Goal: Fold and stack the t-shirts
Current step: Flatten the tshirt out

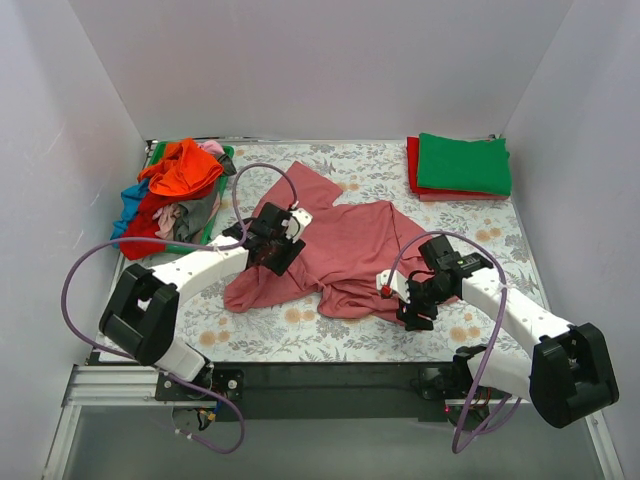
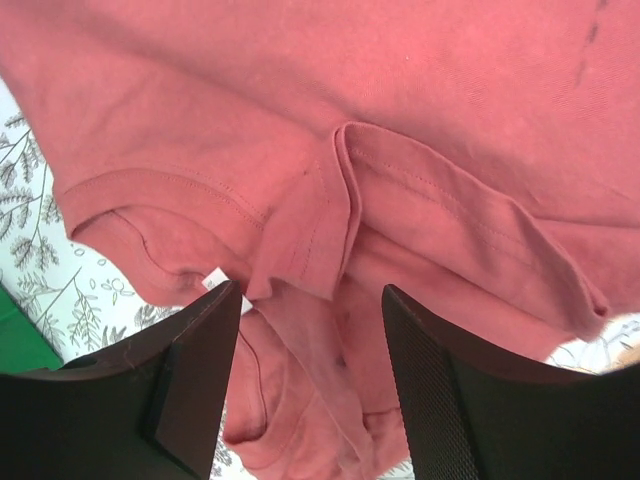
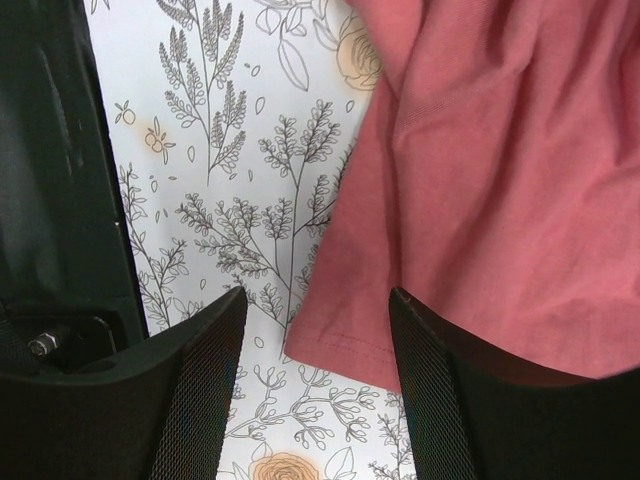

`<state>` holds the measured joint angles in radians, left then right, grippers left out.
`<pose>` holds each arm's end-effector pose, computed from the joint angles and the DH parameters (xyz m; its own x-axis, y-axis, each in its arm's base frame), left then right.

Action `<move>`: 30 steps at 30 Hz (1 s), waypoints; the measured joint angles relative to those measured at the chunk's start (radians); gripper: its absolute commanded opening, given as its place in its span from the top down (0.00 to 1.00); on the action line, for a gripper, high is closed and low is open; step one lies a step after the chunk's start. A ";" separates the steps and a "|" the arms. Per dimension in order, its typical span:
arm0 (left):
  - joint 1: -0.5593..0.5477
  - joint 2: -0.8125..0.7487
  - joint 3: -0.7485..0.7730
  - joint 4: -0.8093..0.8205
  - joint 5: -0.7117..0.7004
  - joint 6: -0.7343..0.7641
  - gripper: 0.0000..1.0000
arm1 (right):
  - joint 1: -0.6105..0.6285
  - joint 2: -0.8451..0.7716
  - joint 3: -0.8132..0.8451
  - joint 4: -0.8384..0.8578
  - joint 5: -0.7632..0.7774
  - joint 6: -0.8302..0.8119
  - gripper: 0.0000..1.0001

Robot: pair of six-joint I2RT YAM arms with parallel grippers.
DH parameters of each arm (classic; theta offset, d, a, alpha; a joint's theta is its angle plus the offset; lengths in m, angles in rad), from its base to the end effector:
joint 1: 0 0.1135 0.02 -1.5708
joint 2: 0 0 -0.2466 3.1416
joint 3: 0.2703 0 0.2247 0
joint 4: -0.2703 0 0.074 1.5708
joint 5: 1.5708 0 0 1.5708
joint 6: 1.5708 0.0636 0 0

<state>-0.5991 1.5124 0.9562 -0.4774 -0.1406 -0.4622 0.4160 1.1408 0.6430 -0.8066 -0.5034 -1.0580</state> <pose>0.2456 -0.1569 0.1786 -0.8576 0.0510 -0.5117 0.1304 0.9841 -0.1204 0.1433 0.0969 0.1618 -0.0233 -0.8447 -0.5347 -0.9996 0.0282 -0.0011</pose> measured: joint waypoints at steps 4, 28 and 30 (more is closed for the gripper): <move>0.000 0.055 0.000 0.022 -0.004 0.032 0.46 | 0.012 0.000 -0.021 0.009 0.013 0.004 0.37; 0.002 -0.130 -0.002 0.020 0.078 -0.046 1.00 | 0.085 0.032 -0.078 0.132 0.182 0.076 0.51; 0.002 -0.189 -0.008 0.003 0.096 -0.061 1.00 | 0.099 0.040 -0.077 0.151 0.201 0.088 0.61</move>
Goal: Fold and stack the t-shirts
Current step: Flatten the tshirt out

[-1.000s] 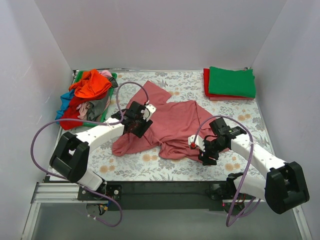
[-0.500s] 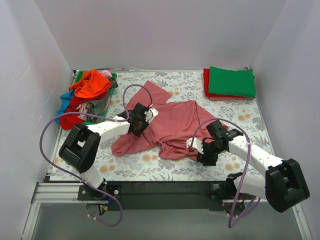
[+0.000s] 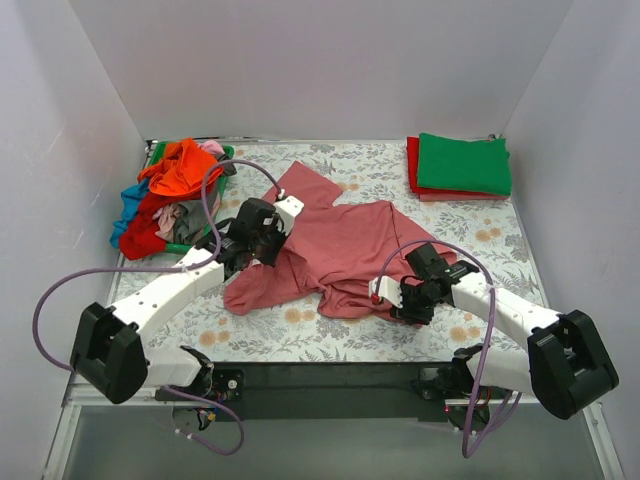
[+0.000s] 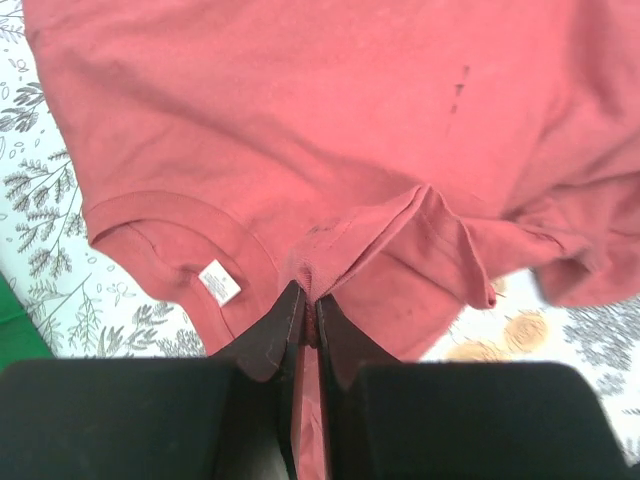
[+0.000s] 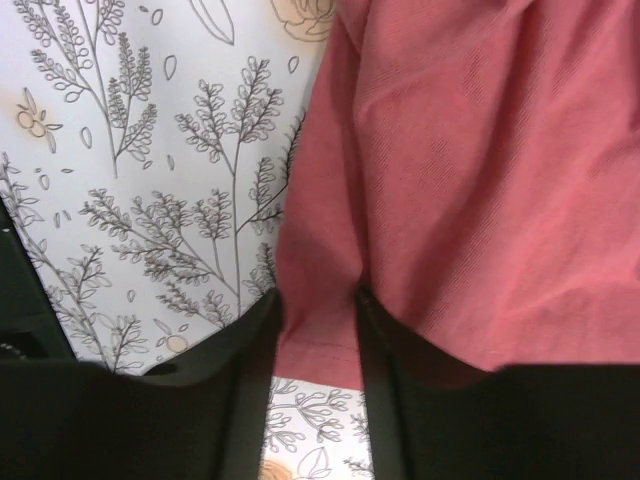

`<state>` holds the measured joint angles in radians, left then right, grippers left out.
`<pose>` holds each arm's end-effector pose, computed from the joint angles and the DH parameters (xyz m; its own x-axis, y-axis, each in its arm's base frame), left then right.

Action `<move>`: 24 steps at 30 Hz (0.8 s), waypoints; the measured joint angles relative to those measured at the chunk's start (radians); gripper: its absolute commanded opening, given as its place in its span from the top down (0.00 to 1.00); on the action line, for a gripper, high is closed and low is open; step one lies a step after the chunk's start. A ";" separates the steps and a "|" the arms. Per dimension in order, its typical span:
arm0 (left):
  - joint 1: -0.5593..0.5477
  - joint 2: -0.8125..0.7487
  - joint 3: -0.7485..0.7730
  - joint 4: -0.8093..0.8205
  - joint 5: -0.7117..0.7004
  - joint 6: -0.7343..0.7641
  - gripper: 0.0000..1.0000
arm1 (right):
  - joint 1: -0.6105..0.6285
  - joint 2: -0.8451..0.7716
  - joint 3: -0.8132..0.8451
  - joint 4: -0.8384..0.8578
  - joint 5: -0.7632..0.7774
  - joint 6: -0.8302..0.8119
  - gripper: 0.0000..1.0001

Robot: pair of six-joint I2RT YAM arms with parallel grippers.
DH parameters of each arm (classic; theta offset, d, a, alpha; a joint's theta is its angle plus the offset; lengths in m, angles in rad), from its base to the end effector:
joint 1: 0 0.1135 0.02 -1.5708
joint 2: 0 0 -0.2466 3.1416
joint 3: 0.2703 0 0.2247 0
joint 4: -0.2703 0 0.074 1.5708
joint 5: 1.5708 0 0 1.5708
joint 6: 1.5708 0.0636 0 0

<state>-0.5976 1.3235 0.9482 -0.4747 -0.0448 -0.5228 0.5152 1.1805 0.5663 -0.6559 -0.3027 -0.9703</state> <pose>0.2280 -0.1517 0.2257 -0.8066 -0.0544 -0.5886 0.1558 0.9410 -0.3004 0.1452 0.1040 0.1371 -0.0182 -0.9153 -0.4023 -0.9949 0.0565 -0.0835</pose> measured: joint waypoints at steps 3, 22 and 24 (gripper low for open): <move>0.000 -0.076 -0.007 -0.037 0.027 -0.014 1.00 | 0.024 0.019 0.010 0.028 0.024 0.021 0.89; 0.000 -0.558 -0.006 -0.252 0.587 0.156 1.00 | -0.225 -0.322 0.104 -0.365 0.214 -0.131 0.99; 0.000 -0.602 -0.003 -0.274 0.650 0.182 1.00 | -0.293 -0.357 0.103 -0.397 0.233 -0.152 0.99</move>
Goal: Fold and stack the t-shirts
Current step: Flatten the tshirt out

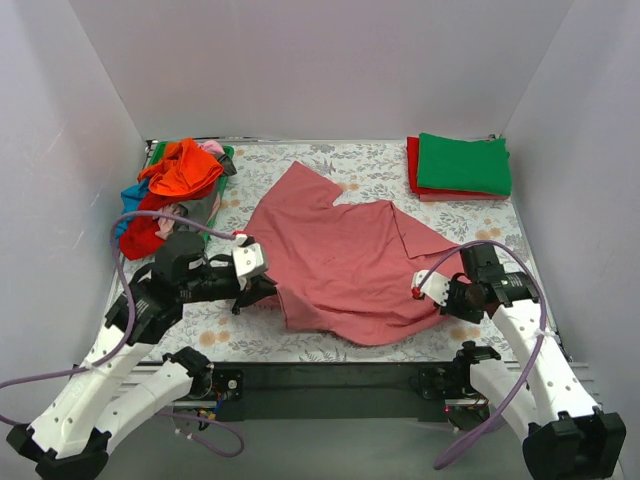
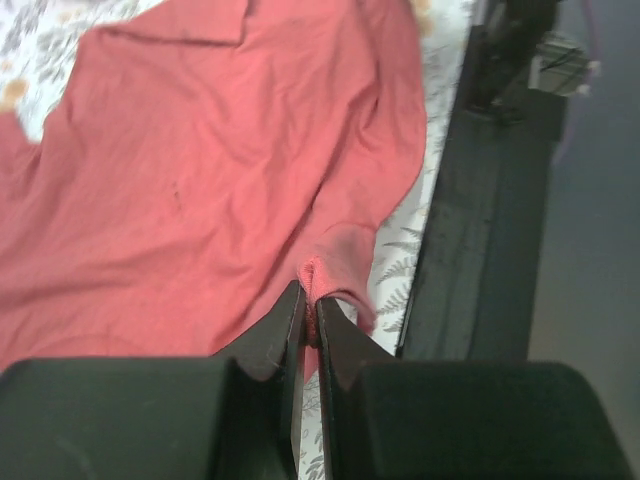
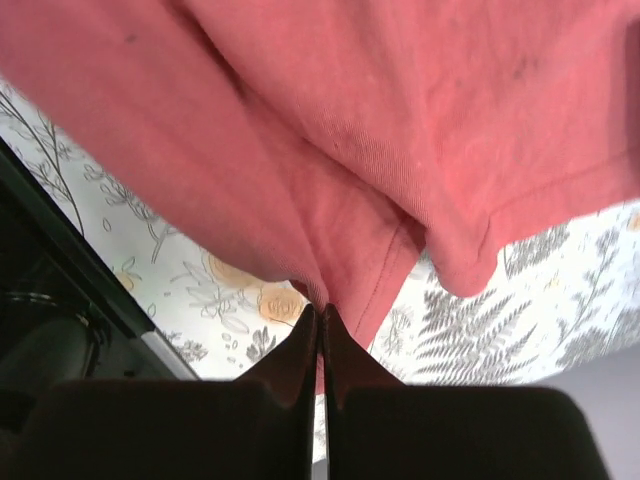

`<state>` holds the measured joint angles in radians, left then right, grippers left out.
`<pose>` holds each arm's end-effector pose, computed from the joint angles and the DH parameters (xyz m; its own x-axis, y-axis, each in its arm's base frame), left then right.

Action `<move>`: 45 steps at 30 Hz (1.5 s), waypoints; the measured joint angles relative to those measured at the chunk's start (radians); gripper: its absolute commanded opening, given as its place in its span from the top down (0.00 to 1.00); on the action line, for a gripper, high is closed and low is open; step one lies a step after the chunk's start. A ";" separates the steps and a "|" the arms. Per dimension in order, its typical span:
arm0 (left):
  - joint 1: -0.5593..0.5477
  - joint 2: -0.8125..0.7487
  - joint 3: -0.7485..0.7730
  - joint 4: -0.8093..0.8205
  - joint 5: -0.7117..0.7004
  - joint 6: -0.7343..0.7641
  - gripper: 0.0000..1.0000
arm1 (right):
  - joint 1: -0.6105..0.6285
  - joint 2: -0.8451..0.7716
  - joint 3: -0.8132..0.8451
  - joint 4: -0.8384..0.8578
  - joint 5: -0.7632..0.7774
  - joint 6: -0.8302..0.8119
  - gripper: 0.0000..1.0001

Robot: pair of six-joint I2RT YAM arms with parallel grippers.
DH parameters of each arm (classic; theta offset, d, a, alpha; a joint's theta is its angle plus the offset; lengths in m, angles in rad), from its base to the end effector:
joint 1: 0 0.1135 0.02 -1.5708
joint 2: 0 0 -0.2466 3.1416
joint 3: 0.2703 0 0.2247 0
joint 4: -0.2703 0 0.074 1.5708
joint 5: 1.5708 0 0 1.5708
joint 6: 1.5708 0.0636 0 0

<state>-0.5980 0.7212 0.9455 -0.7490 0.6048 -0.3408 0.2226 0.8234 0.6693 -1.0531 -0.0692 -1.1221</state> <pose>0.0969 -0.1098 0.3197 -0.6809 0.1312 -0.7205 0.6814 0.4739 -0.5577 0.1204 0.0318 0.1920 -0.1754 -0.9613 -0.2125 -0.9273 0.2338 -0.2924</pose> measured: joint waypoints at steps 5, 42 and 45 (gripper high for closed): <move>0.000 -0.051 0.050 -0.069 0.126 0.048 1.00 | -0.106 -0.053 0.000 -0.056 0.018 -0.020 0.99; 0.135 0.391 0.112 0.274 -0.225 -0.495 0.21 | -0.040 0.509 0.371 0.183 -0.410 0.219 0.38; 0.198 0.443 0.092 0.323 -0.282 -0.503 0.21 | 0.025 0.610 0.418 0.294 -0.321 0.327 0.41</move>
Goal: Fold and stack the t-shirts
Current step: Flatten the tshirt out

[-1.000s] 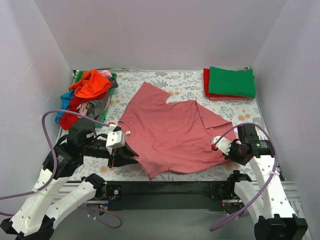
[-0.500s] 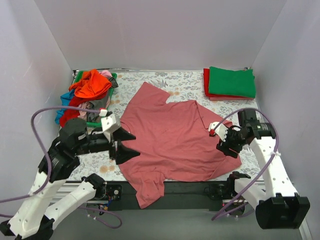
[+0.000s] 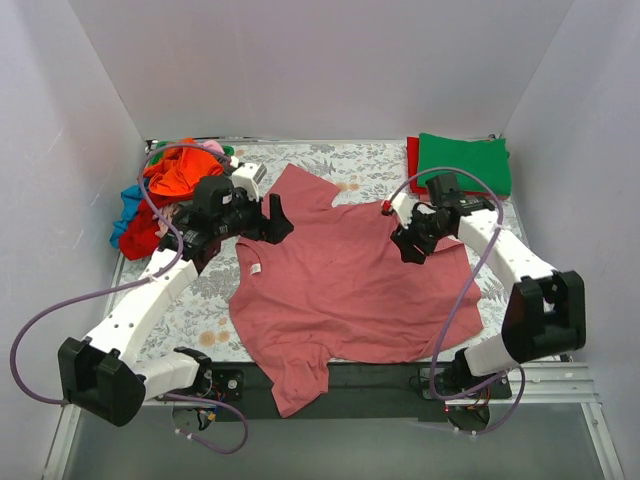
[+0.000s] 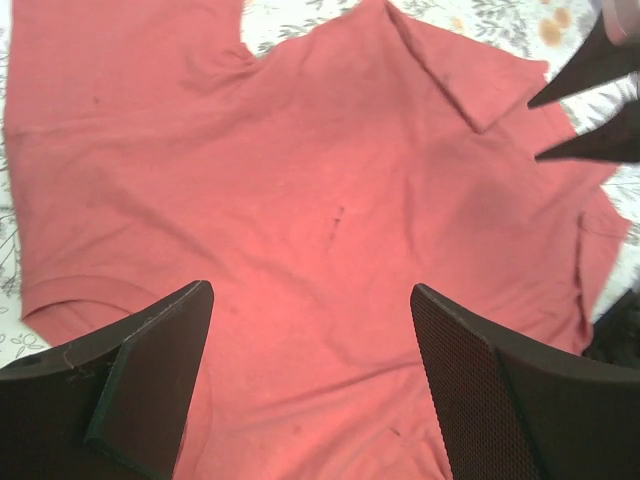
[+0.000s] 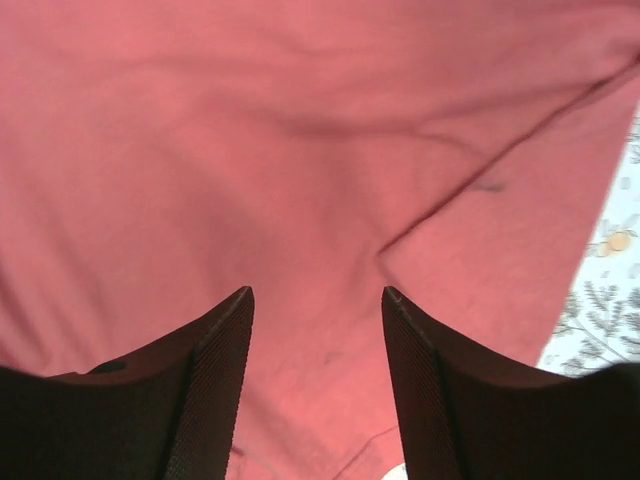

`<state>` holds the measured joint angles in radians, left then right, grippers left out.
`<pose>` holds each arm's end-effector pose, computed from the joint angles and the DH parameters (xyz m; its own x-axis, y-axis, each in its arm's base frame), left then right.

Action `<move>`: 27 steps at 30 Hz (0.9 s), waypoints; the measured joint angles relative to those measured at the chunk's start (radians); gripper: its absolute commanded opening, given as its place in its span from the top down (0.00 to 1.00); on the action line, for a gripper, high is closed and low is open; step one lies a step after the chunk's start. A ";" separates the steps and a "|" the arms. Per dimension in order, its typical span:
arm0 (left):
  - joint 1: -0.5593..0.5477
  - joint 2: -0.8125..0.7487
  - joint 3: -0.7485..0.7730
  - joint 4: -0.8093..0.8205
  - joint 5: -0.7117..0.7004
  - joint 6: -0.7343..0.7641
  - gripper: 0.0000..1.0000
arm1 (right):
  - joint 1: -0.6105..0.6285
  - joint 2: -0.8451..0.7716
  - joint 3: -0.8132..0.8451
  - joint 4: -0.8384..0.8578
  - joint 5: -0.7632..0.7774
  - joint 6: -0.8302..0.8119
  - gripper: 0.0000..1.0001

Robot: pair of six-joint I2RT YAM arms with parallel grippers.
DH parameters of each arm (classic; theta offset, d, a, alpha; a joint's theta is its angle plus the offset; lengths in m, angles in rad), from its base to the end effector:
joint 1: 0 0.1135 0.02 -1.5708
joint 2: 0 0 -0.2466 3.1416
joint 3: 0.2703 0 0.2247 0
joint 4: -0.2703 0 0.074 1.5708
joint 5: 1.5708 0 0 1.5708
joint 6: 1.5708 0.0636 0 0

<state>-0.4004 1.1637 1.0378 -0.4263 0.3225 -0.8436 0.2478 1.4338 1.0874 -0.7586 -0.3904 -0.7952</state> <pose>0.2307 -0.1195 0.3018 -0.7829 -0.4380 -0.4418 0.0501 0.6635 -0.7465 0.2558 0.0897 0.2220 -0.3262 -0.7636 -0.5572 -0.8933 0.4419 -0.0826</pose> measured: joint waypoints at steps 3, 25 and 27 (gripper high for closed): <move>0.004 -0.027 -0.067 0.031 -0.037 0.008 0.20 | 0.023 0.134 0.077 0.083 0.101 0.090 0.42; 0.003 -0.179 -0.347 0.203 -0.132 0.059 0.18 | 0.037 0.391 0.122 0.186 0.344 0.242 0.53; 0.003 -0.188 -0.356 0.214 -0.134 0.059 0.18 | 0.042 0.396 0.122 0.186 0.351 0.243 0.56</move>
<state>-0.3969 0.9752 0.6823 -0.2123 0.1890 -0.7845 0.2901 1.8297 1.2098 -0.5724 -0.0391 -0.5518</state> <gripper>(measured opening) 0.815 0.475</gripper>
